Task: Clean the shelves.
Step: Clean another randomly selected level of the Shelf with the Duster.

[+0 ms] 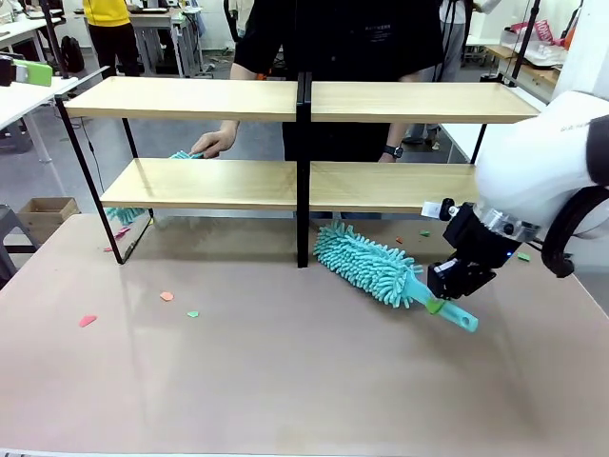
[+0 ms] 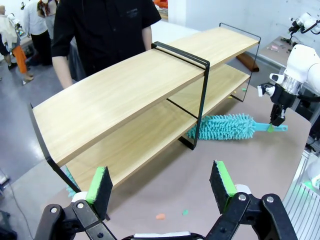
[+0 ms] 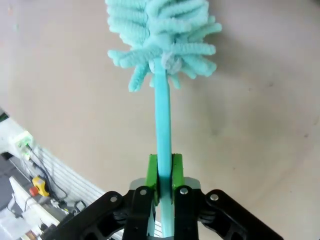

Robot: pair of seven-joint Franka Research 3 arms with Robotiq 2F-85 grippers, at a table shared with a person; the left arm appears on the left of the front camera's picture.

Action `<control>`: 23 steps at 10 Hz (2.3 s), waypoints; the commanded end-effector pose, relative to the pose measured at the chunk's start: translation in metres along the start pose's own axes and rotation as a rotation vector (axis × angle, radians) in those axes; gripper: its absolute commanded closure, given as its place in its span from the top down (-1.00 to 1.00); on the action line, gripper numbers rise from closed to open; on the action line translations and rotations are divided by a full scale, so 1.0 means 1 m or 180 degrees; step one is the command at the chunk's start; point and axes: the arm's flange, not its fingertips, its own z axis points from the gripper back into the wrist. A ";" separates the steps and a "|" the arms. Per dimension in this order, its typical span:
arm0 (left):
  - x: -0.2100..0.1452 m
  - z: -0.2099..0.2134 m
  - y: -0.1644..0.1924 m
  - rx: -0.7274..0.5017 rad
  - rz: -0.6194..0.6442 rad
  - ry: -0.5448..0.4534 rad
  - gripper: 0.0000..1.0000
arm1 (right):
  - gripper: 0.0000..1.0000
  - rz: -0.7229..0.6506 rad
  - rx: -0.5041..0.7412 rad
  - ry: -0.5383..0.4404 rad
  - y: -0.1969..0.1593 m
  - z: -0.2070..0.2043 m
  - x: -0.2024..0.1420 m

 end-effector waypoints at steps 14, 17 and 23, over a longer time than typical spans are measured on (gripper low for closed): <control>-0.001 -0.002 0.001 -0.0019 0.0012 -0.0016 1.00 | -0.75 -0.1199 -0.1184 -0.0768 -0.046 0.024 -0.083; -0.001 -0.002 0.001 -0.0019 0.0012 -0.0016 1.00 | -0.75 -0.1021 -0.0721 -0.0695 -0.050 0.022 -0.087; -0.001 -0.002 0.001 -0.0019 0.0012 -0.0016 1.00 | -0.75 0.0389 0.0766 0.0285 -0.082 0.105 -0.219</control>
